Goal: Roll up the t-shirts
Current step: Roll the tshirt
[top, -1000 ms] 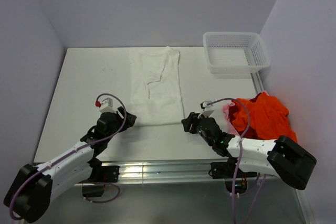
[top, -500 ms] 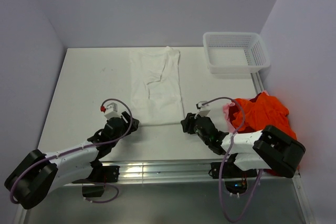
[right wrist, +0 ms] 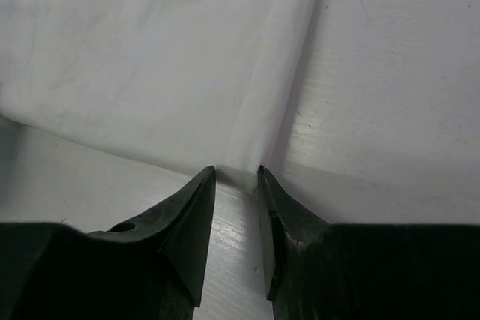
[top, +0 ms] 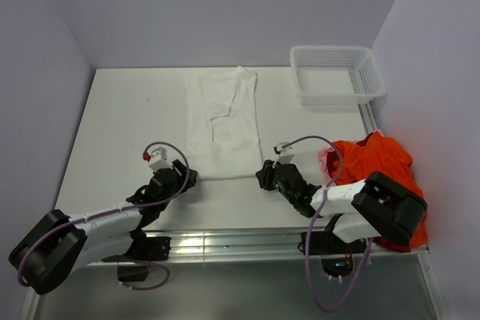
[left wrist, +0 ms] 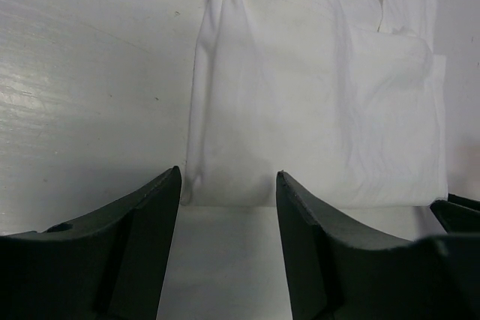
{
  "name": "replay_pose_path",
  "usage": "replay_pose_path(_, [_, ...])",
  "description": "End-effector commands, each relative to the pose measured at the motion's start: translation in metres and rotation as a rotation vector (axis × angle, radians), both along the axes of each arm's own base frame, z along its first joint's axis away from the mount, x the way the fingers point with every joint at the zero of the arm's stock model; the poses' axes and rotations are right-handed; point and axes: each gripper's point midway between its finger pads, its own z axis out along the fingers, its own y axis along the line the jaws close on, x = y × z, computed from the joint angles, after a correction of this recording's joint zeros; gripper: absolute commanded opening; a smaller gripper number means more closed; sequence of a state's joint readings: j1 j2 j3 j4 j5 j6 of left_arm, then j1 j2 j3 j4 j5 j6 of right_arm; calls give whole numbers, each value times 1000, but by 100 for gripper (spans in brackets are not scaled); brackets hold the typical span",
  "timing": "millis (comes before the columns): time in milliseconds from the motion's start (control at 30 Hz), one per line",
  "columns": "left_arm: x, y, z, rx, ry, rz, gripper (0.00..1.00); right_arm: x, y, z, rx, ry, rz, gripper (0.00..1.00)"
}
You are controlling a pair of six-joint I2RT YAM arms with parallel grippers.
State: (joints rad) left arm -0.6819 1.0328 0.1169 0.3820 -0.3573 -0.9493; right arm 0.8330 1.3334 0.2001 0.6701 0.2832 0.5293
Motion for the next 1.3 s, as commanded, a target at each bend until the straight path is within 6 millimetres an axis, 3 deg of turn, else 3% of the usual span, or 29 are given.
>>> replay_pose_path(0, [-3,1,-7,-3,9,9,58,15,12,19,50,-46,-4,36])
replay_pose_path(133, [-5,1,-8,-14,11,4,53,16,10,15,47,-23,-20,14])
replay_pose_path(267, [-11,-1,-12,-22,25,-8,53,16,7,15,57,-17,-36,0])
replay_pose_path(500, [-20,-6,-17,5,39,-21,53,4,-18,0,71,23,-130,0])
replay_pose_path(867, [-41,-9,-34,-1,66,-35,52,-4,-25,-3,87,30,-134,0])
replay_pose_path(1267, [-47,1,-48,51,124,39,51,-5,-30,-4,74,29,-154,0])
